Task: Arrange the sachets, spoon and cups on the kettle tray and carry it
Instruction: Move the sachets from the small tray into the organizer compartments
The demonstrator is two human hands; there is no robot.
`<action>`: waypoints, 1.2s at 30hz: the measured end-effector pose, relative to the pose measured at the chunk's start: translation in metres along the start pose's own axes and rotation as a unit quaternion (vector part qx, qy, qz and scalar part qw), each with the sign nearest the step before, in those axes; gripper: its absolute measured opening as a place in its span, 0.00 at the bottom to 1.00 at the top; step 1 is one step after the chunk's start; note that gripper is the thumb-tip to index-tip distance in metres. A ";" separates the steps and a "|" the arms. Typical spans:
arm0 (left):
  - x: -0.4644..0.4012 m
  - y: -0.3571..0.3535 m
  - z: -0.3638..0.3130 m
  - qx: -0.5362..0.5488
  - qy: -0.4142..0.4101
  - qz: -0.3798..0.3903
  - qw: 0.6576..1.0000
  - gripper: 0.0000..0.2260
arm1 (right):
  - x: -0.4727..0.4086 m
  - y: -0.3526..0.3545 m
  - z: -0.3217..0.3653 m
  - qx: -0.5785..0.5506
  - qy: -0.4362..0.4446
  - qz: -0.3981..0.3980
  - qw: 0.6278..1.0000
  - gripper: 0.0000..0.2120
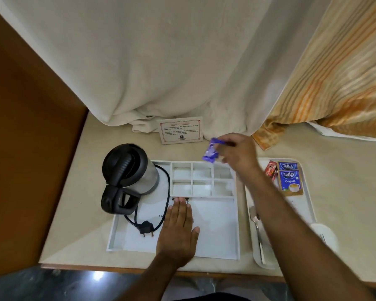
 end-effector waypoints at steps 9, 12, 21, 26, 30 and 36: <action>0.002 0.010 -0.002 0.016 -0.002 -0.018 1.000 0.31 | 0.030 -0.100 -0.026 0.323 0.160 0.072 0.930 0.12; 0.004 0.010 0.005 0.013 0.004 -0.025 1.000 0.31 | 0.032 -0.090 -0.026 0.303 0.167 0.038 0.937 0.23; 0.008 0.002 0.009 0.008 0.003 -0.006 1.000 0.31 | 0.001 0.083 -0.082 0.325 -0.131 -0.206 0.914 0.12; 0.006 0.006 0.006 0.006 0.008 -0.005 1.000 0.31 | 0.001 0.076 -0.094 0.397 -0.119 -0.153 0.897 0.11; 0.004 0.008 0.002 0.005 0.001 -0.005 1.000 0.31 | 0.006 0.061 -0.092 0.462 -0.095 -0.187 0.862 0.09; 0.002 0.008 0.000 -0.001 -0.002 -0.001 1.000 0.31 | -0.005 0.072 -0.093 0.240 -0.164 -0.186 0.939 0.22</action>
Point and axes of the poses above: each hand's wrist, its own x-axis away from the middle knuckle, its own y-axis out of the back of the hand, z = x × y, the point moved 5 cm from there along -x, towards the middle knuckle, and after that the axes turned 5 degrees about -y, right-handed, at the moved point
